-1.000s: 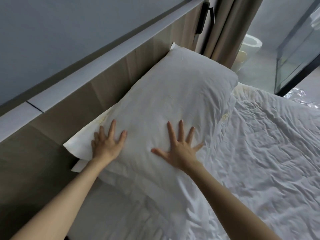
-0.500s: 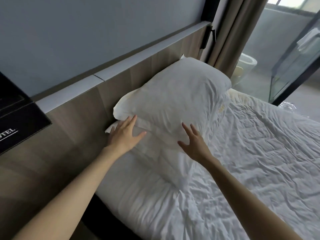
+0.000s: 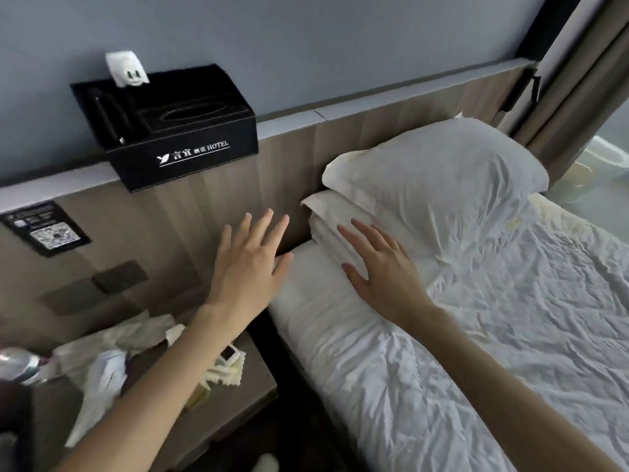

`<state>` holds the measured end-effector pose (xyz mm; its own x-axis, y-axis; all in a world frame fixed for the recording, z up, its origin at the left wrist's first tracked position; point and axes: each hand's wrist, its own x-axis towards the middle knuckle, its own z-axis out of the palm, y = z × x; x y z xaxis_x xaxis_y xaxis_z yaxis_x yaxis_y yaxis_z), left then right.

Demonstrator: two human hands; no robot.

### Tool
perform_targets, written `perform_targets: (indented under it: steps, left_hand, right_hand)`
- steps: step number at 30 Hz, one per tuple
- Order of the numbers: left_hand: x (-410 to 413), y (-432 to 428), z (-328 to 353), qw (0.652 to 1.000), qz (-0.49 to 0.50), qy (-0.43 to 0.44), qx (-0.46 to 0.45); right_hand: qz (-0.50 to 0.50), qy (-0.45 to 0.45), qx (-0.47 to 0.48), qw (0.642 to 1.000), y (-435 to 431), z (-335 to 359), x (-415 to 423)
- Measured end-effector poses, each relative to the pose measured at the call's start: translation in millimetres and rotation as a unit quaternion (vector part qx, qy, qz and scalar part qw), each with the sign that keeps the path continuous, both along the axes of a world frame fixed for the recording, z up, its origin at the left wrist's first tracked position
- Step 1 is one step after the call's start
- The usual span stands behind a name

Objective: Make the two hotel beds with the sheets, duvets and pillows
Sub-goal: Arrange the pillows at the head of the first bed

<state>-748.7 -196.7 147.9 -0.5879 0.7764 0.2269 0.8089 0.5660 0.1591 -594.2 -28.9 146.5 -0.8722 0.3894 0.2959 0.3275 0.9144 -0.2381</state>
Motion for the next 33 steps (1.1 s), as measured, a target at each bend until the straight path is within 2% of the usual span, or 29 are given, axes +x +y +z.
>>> perform_targets:
  steps: [8,14,20,25,33]
  left_hand:
    - [100.4,-111.1,-20.9,0.985,0.169,-0.013,0.015]
    - [208.1,-200.8,-18.6,0.951,0.309,0.012,-0.006]
    - [309.5,-310.9,-22.6,0.873,0.488,-0.002,-0.013]
    - [401.2,-397.4,-29.2,0.790,0.613,-0.015,0.013]
    - [569.9,-545.3,-28.5,0.664,0.744,-0.076,-0.001]
  right_hand:
    - [0.172,-0.017,0.008,0.985,-71.6,-2.4,20.9]
    - [0.317,-0.032,-0.031,0.947,-148.6,0.1,55.4]
    - [0.467,-0.043,-0.041,0.882,-266.1,0.3,88.6]
    - [0.576,-0.055,-0.046,0.814,-378.3,-5.6,127.2]
    - [0.696,-0.095,-0.045,0.711,-573.8,-15.3,221.6]
